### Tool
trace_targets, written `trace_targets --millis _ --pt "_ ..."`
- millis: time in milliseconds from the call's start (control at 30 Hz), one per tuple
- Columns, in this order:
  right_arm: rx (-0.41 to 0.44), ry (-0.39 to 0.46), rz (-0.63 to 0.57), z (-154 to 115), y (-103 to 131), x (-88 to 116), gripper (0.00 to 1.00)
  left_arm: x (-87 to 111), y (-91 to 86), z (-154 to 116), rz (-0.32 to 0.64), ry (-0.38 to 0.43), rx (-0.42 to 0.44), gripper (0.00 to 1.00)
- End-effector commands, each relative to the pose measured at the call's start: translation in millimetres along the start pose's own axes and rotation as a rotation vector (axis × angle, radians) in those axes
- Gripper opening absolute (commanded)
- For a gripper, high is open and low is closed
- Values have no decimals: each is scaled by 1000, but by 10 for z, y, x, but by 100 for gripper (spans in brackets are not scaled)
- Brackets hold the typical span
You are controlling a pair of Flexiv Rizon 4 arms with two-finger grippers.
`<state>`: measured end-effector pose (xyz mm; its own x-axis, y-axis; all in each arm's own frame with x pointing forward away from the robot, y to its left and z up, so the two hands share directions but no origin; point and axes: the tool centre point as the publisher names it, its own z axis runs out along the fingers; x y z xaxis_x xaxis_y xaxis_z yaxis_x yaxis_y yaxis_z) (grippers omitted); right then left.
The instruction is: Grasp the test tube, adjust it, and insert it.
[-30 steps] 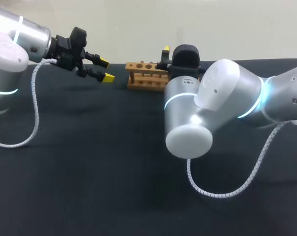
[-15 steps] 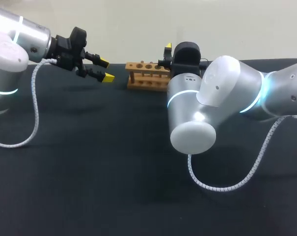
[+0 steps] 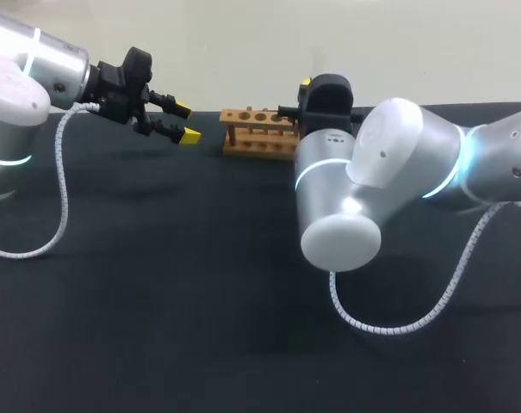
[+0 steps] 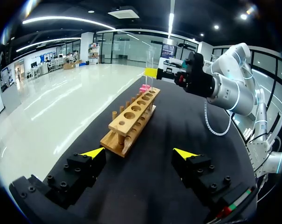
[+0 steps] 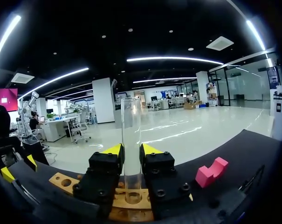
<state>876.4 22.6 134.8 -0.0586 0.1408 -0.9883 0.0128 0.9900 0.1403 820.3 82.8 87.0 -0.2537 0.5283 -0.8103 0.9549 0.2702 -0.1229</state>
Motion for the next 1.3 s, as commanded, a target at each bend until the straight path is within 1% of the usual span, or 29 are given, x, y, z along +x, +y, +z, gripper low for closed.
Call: trace_targets --millis 33,333,833,1000,1267,1300 --pt "0 0 0 -42 7 8 0 11 -2 1 3 -4 -1 100" --pt "11 -14 -6 -58 6 -17 0 11 -2 1 3 -4 -1 100" --pt "-5 -36 -41 -77 37 -85 0 11 -2 1 3 -4 -1 100" --pt "-14 -41 -62 -95 53 -73 0 11 -2 1 3 -4 -1 100" --pt "-17 -25 -57 -91 66 -28 0 11 -2 1 3 -4 -1 100" --pt "-17 -24 -56 -89 67 -23 4 11 -2 1 3 -4 -1 100"
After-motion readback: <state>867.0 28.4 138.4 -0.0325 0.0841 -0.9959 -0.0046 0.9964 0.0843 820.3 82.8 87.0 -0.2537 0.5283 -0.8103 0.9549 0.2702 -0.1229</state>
